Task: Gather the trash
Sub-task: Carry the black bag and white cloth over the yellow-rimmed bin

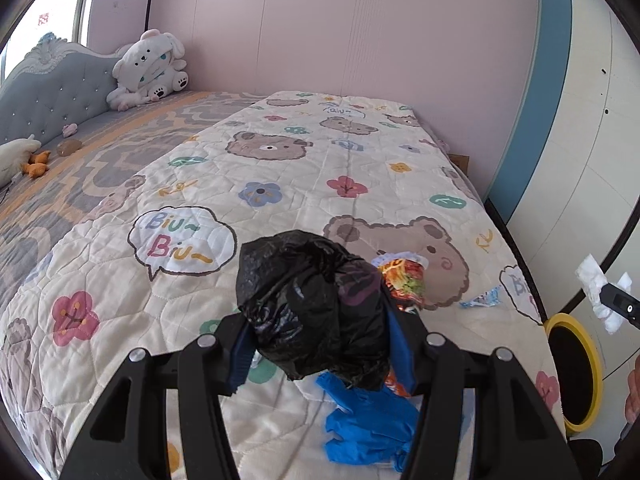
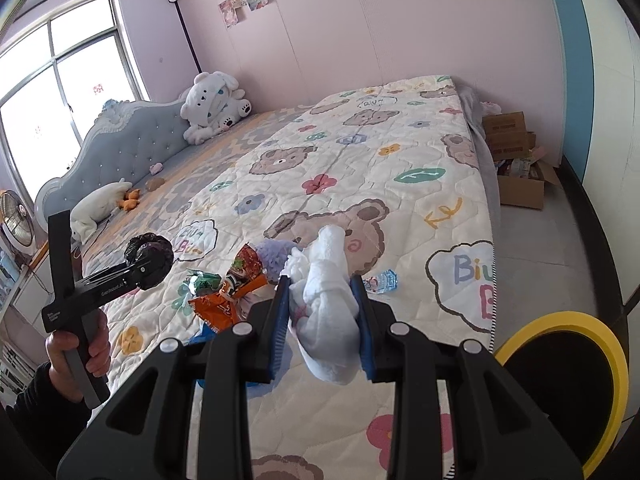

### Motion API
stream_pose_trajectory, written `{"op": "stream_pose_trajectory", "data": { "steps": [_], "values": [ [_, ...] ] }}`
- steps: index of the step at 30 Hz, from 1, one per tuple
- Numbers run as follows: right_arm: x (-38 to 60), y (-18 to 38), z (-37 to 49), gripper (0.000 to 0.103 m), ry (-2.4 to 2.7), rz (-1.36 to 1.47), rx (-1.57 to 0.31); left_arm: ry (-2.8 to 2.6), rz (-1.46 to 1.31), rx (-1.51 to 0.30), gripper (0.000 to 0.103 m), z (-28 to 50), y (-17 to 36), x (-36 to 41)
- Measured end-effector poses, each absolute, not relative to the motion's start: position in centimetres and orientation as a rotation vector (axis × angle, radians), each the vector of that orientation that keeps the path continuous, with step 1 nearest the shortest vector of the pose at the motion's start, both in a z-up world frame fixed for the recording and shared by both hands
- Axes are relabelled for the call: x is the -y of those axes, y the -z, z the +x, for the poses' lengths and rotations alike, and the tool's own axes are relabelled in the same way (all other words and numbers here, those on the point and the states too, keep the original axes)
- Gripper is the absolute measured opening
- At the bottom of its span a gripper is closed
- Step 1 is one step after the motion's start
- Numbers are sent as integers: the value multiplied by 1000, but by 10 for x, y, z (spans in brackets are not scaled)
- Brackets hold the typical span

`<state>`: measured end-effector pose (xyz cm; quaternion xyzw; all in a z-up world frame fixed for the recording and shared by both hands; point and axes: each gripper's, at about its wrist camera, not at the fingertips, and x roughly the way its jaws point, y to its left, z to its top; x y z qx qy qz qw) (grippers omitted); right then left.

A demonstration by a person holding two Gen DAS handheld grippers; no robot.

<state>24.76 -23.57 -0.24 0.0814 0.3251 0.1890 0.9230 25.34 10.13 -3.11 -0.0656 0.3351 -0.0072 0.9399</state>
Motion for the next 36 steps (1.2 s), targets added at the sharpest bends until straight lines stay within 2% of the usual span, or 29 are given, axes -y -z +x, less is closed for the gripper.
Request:
{"op": "stream_pose_trajectory", "data": {
  "steps": [36],
  "values": [
    [385, -11, 178, 29, -184, 257, -580, 366, -9, -631, 53, 215, -12, 97]
  ]
}}
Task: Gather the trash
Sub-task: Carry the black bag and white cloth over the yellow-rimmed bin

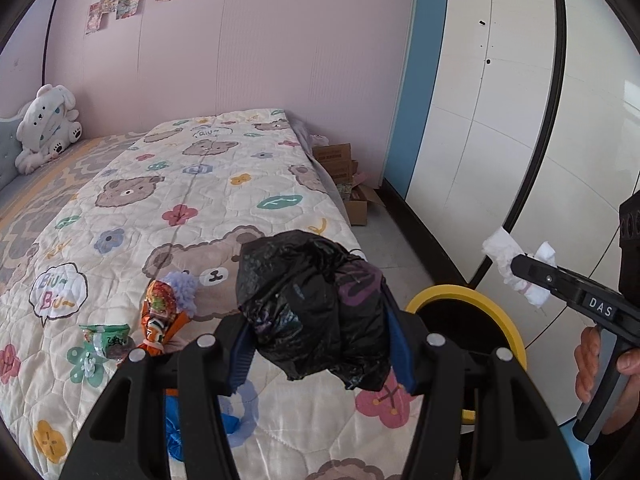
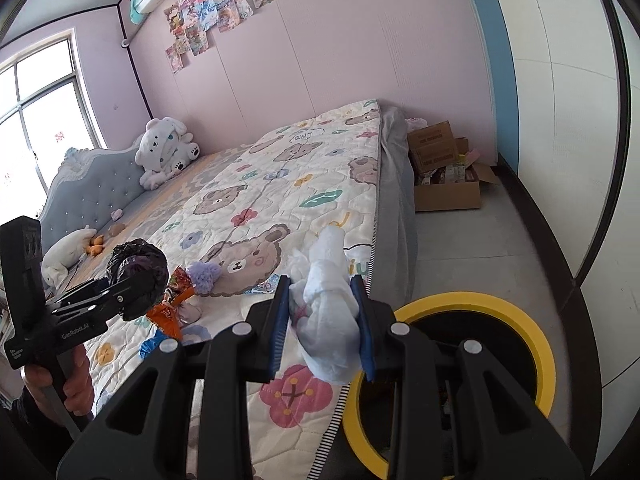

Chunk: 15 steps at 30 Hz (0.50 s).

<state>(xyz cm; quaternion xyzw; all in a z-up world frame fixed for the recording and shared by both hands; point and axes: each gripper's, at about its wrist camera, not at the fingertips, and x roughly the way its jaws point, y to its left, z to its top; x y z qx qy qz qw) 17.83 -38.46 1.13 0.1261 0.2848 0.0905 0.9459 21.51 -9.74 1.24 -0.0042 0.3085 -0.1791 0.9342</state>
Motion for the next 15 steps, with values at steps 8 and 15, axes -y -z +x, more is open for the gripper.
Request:
{"op": "stream_pose_trajectory", "data": {
  "steps": [8, 15],
  "values": [
    [410, -11, 173, 29, -140, 260, -569, 416, 8, -635, 53, 219, -11, 130],
    [430, -6, 169, 29, -108, 281, -571, 462, 29, -642, 53, 220, -6, 159]
  ]
}}
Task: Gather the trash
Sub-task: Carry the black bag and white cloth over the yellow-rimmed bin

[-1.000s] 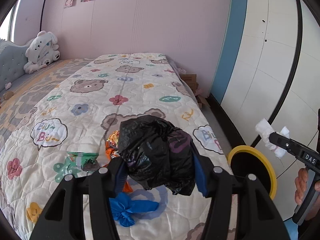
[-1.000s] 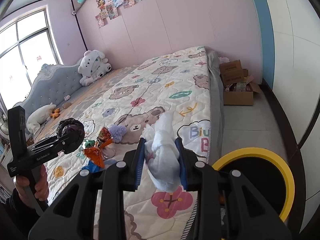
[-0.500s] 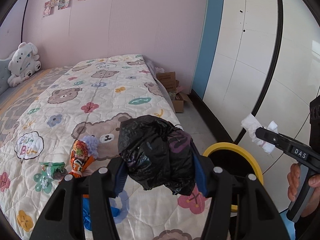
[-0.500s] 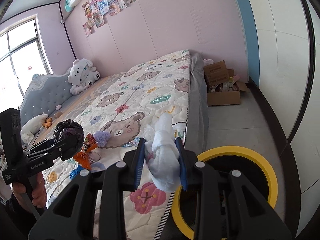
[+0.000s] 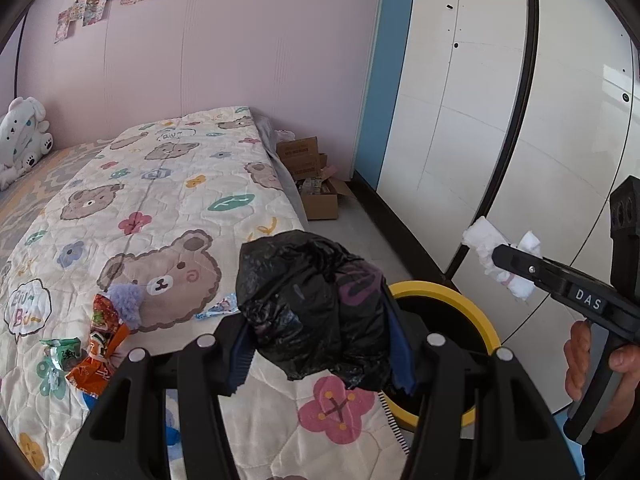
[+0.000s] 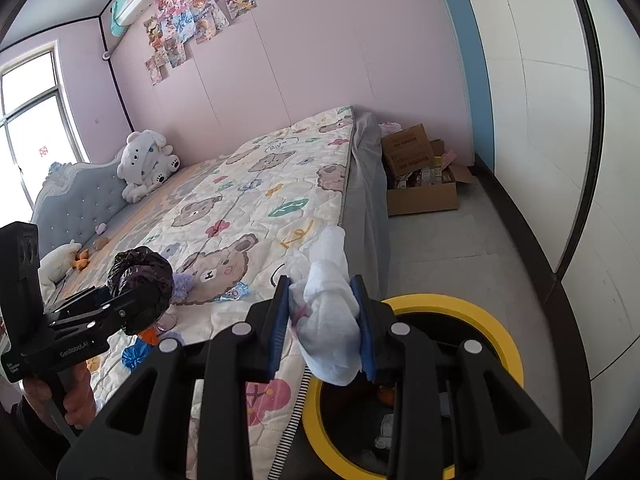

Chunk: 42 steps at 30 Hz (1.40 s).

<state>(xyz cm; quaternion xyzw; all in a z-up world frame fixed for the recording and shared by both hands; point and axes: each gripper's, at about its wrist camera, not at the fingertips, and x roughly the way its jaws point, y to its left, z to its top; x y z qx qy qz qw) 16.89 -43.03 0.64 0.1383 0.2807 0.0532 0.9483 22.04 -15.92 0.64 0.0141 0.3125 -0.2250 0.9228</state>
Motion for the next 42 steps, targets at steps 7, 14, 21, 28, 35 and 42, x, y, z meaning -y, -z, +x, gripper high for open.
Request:
{"op": "stream_pose_trajectory", "data": {
  "steps": [7, 14, 21, 28, 35, 42],
  "values": [
    [450, 0, 164, 29, -71, 296, -576, 504, 37, -661, 53, 225, 2, 187],
    [471, 10, 164, 29, -35, 317, -585, 533, 55, -688, 53, 230, 15, 216],
    [489, 28, 171, 29, -10, 355, -612, 562, 56, -744, 53, 240, 40, 244],
    [504, 45, 179, 29, 2, 382, -631, 577, 56, -795, 53, 251, 64, 265],
    [515, 60, 188, 30, 6, 424, -660, 592, 63, -835, 54, 253, 83, 279],
    [519, 71, 191, 32, 25, 443, -672, 603, 59, -866, 56, 254, 98, 287]
  ]
}}
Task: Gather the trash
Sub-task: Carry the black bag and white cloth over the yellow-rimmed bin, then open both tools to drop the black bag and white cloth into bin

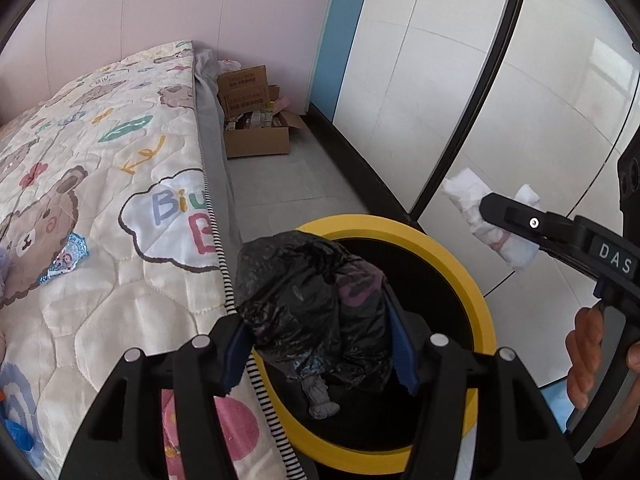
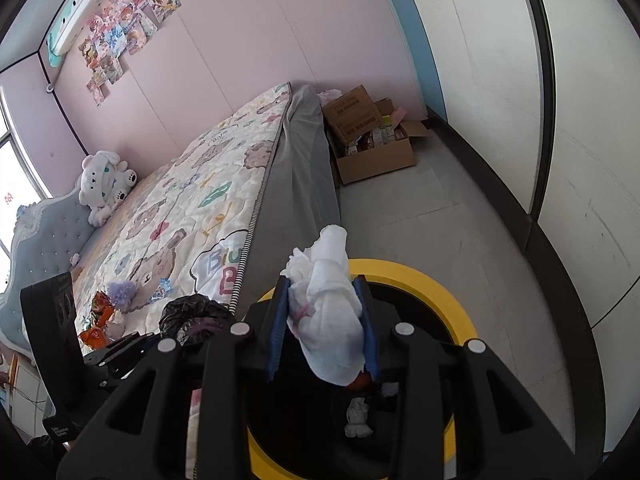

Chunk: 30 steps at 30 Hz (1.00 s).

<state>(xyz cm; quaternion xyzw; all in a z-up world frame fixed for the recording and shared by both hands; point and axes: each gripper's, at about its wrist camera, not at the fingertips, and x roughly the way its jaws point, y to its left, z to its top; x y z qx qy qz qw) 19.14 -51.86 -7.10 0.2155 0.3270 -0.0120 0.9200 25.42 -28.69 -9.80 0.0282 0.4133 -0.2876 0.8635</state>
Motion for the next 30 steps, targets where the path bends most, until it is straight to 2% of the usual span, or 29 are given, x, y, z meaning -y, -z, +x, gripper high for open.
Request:
{"op": "stream_pose_trajectory", "data": {
  "steps": [4, 6, 8, 10, 14, 16, 30],
  "values": [
    [522, 73, 193, 33, 35, 450, -672, 601, 60, -873, 59, 255, 101, 288],
    [525, 73, 192, 42, 41, 458, -667, 600, 58, -876, 61, 255, 102, 288],
    [527, 72, 190, 48, 44, 465, -661, 598, 57, -875, 67, 256, 102, 287],
    [529, 71, 189, 49, 62, 467, -656, 597, 50, -875, 72, 256, 101, 286],
    [535, 68, 184, 51, 74, 486, -642, 608, 35, -865, 88, 253, 96, 283],
    [536, 65, 181, 53, 80, 485, -632, 601, 45, -848, 92, 251, 93, 282],
    [516, 40, 166, 69, 48, 460, -600, 507, 26, -793, 95, 255, 69, 239]
  ]
}}
